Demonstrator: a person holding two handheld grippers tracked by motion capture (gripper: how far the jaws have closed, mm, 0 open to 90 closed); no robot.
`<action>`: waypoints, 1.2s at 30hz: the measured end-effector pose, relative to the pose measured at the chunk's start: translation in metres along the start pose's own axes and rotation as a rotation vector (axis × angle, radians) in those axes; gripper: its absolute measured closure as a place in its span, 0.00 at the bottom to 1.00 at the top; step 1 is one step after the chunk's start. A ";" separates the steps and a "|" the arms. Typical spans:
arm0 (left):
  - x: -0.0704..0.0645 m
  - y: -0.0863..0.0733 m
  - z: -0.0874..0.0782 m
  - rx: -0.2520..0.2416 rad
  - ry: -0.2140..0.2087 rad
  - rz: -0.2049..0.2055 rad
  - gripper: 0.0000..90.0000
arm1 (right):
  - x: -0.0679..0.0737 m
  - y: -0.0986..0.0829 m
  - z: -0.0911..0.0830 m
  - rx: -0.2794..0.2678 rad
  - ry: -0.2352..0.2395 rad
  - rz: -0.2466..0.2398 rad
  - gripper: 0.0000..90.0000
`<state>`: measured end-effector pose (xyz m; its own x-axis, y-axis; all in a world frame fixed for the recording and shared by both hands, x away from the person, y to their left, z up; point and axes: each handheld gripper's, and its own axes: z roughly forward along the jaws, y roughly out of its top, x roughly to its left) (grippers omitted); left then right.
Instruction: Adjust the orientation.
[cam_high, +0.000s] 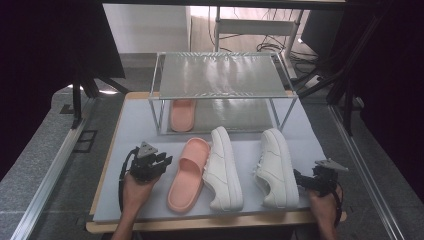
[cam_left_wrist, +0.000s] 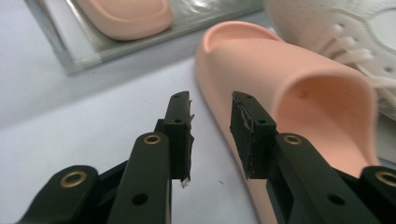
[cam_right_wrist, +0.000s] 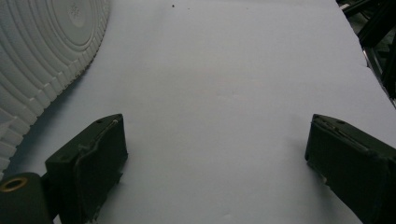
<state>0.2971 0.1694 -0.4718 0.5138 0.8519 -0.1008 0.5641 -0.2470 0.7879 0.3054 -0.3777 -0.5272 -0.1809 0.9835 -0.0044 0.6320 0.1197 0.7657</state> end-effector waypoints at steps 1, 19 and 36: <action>-0.002 -0.001 -0.001 -0.001 -0.007 -0.003 0.76 | 0.000 0.000 0.000 0.000 0.000 0.000 0.06; -0.024 0.003 0.028 0.037 -0.058 0.009 0.76 | 0.000 0.000 0.000 0.000 0.000 0.000 0.06; -0.020 0.005 0.029 0.058 -0.025 -0.032 0.84 | 0.000 0.000 0.000 -0.001 0.000 0.000 0.06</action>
<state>0.3086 0.1381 -0.4833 0.5102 0.8484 -0.1413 0.6171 -0.2466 0.7472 0.3054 -0.3777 -0.5272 -0.1808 0.9835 -0.0042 0.6316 0.1194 0.7661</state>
